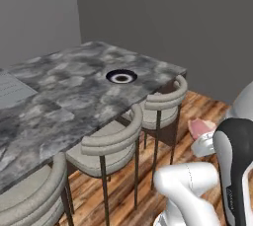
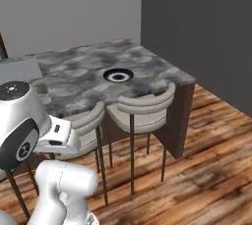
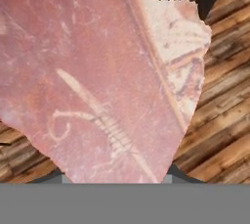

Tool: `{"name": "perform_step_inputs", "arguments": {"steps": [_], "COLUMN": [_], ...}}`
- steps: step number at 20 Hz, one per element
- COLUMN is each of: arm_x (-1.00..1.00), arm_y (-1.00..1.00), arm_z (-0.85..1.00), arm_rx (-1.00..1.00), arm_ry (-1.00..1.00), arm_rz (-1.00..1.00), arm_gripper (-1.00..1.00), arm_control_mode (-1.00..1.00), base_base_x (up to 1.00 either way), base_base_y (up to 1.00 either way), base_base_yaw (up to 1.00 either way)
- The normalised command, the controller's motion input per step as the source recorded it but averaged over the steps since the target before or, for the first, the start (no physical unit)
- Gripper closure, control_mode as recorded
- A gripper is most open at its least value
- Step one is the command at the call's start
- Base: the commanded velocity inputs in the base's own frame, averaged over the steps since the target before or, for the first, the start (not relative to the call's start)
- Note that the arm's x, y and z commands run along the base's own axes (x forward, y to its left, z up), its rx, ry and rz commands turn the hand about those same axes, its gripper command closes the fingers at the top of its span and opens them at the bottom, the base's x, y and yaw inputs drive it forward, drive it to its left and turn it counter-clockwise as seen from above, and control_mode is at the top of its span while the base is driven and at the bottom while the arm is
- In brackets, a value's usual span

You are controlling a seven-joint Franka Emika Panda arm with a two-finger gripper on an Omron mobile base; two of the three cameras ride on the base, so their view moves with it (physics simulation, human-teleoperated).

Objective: Take the steak from the fridge and place it on the digital scale on the counter by the fridge. Wait a few seconds for a reading, then move it to the plate on the dining counter.

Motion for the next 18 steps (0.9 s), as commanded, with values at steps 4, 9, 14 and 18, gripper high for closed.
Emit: {"name": "perform_step_inputs", "arguments": {"steps": [4, 9, 14, 18], "arm_x": [0.0, 0.0, 0.0, 0.0], "arm_y": [0.0, 0.0, 0.0, 0.0], "arm_z": [0.0, 0.0, 0.0, 0.0], "arm_rx": [0.0, 0.0, 0.0, 0.0], "arm_ry": [0.0, 0.0, 0.0, 0.0], "arm_rz": [0.0, 0.0, 0.0, 0.0], "arm_gripper": [1.0, 1.0, 1.0, 1.0], "arm_control_mode": [1.0, 1.0, 1.0, 1.0], "base_base_x": [1.0, 1.0, 1.0, 0.88], "base_base_y": [-1.0, -1.0, -0.91, -0.73], "base_base_yaw": [0.41, 0.42, 0.47, 0.48]}}
